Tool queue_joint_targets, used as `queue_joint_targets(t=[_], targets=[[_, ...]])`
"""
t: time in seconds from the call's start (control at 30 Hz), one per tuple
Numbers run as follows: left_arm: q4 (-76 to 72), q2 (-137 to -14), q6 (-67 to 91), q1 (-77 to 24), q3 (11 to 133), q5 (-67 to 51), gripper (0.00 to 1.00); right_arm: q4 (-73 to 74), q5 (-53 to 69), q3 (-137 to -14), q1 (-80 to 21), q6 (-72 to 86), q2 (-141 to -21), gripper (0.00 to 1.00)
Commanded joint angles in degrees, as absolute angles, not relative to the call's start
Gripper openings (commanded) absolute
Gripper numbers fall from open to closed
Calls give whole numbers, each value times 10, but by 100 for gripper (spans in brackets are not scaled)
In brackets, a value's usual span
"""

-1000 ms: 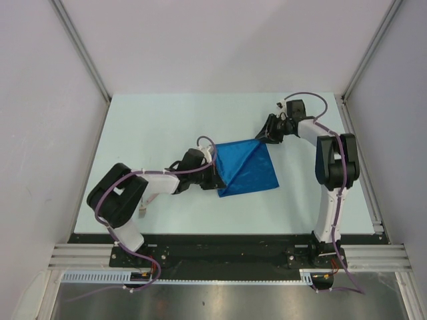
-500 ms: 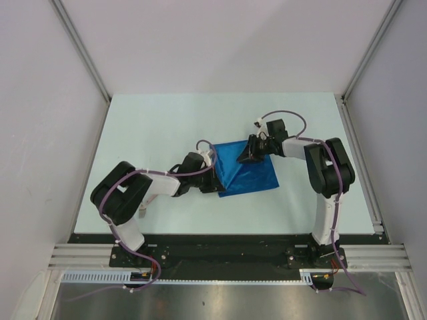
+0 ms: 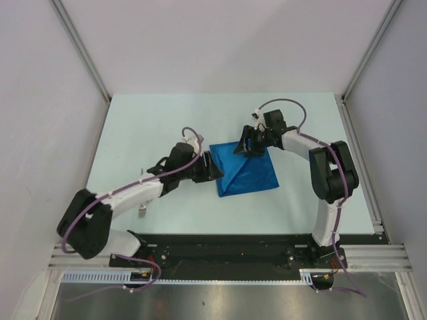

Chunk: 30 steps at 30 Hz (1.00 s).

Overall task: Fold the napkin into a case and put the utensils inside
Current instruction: Smooth out the upper triangle-folded napkin at the center of the board, then pick up the upper triangle-folded napkin from the center of the board.

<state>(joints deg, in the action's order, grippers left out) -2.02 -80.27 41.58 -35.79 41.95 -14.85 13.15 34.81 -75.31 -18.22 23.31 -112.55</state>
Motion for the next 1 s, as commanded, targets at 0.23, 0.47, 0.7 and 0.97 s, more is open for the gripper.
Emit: queue_joint_targets(t=[0.23,0.47,0.7,0.97], targets=[[207,-926,355,-279,659,-39,73,271,5,-734,-375,238,-983,80],[155,-1055,342,-276,744,-43,57,272,-65,-693,-418,255,-962,72],[142,-1126,328,-279,777,-25,57,233,-28,-647,-417,250,-942,68],[109,-1173,319,-279,792,-23,54,206,-5,-660,-421,252,-970,54]])
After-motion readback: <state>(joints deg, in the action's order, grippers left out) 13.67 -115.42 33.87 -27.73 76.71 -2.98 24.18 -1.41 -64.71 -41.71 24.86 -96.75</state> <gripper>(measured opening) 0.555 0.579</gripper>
